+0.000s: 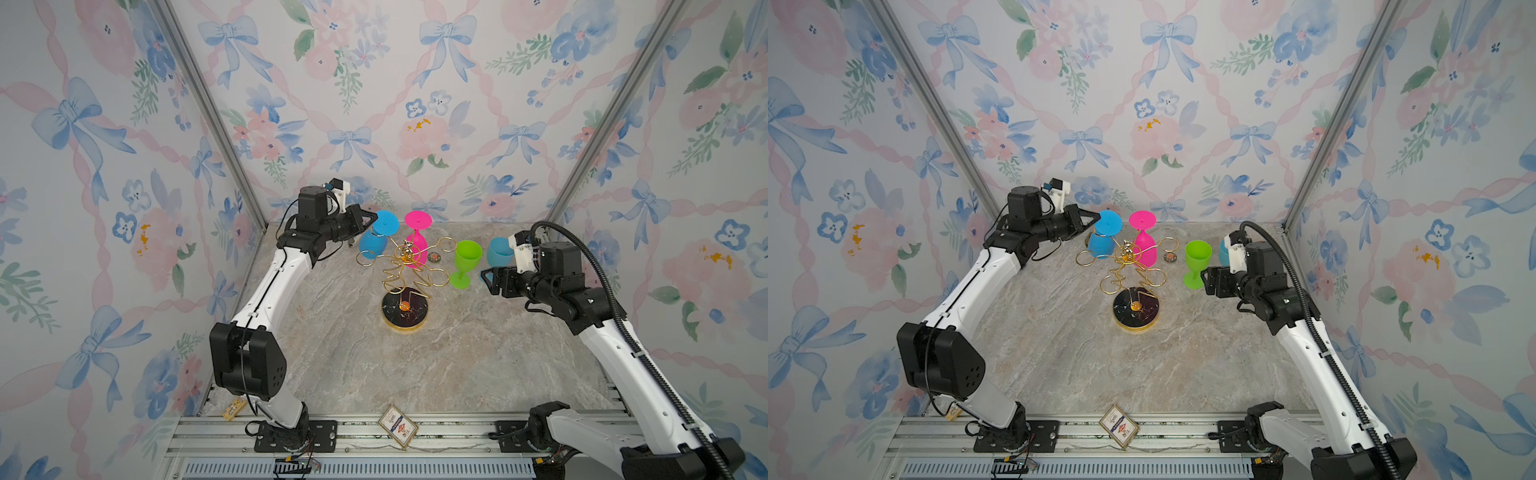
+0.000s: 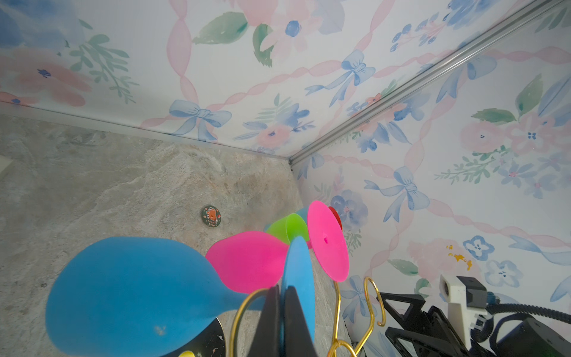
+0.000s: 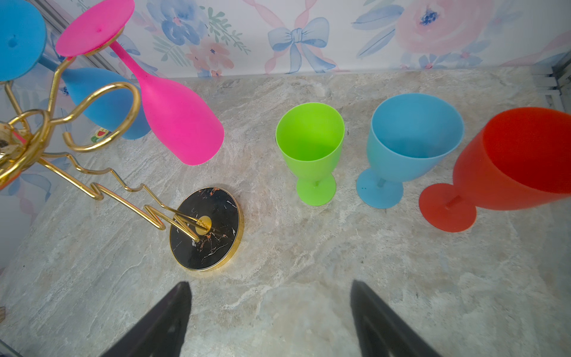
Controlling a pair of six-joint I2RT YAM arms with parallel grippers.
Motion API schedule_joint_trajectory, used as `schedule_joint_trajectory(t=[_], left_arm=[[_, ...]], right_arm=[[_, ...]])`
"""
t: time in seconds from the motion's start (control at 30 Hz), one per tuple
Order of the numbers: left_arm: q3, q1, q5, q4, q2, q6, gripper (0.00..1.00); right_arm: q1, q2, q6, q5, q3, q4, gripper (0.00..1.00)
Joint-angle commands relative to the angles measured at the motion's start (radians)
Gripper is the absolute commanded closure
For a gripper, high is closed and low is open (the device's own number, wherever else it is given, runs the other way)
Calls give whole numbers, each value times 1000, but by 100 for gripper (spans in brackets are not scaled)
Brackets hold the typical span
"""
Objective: Take the wine glass off the wine glass rack
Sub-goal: Pick up the wine glass from the wine glass rack.
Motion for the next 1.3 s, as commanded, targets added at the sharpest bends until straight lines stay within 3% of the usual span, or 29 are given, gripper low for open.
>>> schedule_joint_trajectory(t=[0.0, 0.77, 1.27], left_arm=[[-16, -4, 31, -22, -13, 3, 100], [-103, -3, 122, -22, -70, -26, 100], [-40, -29, 121, -10, -20, -46, 100]], right_arm=[[-9, -21, 15, -10, -16, 11, 17], [-12, -40, 15, -4, -24, -6, 17], [-13, -47, 16, -3, -33, -12, 17]])
